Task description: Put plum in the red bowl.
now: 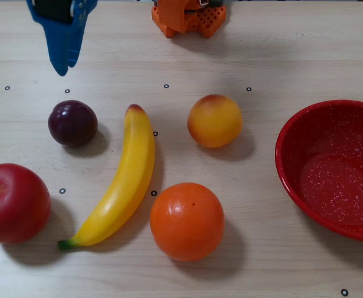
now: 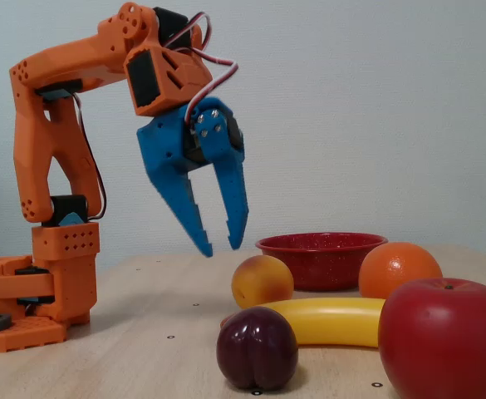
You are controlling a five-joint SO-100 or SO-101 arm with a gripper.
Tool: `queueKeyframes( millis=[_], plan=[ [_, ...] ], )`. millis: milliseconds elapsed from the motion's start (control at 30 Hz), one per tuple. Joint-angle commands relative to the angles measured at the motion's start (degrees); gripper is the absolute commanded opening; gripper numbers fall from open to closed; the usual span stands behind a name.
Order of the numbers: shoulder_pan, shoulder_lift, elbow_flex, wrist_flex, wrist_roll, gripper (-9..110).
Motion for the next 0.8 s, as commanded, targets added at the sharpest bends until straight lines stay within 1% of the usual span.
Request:
queueKeyframes(
  millis=[0,300,467,767],
  plan=[
    [1.23,0.26,-6.68,2.02,-1.58,13],
    [3.16,-7.56,-10.02,6.06,-5.71,25],
    [3.78,-11.6,-11.51,4.57,-6.59,32],
    [3.16,-18.11,-15.29,1.49,-6.94,39]
  ],
)
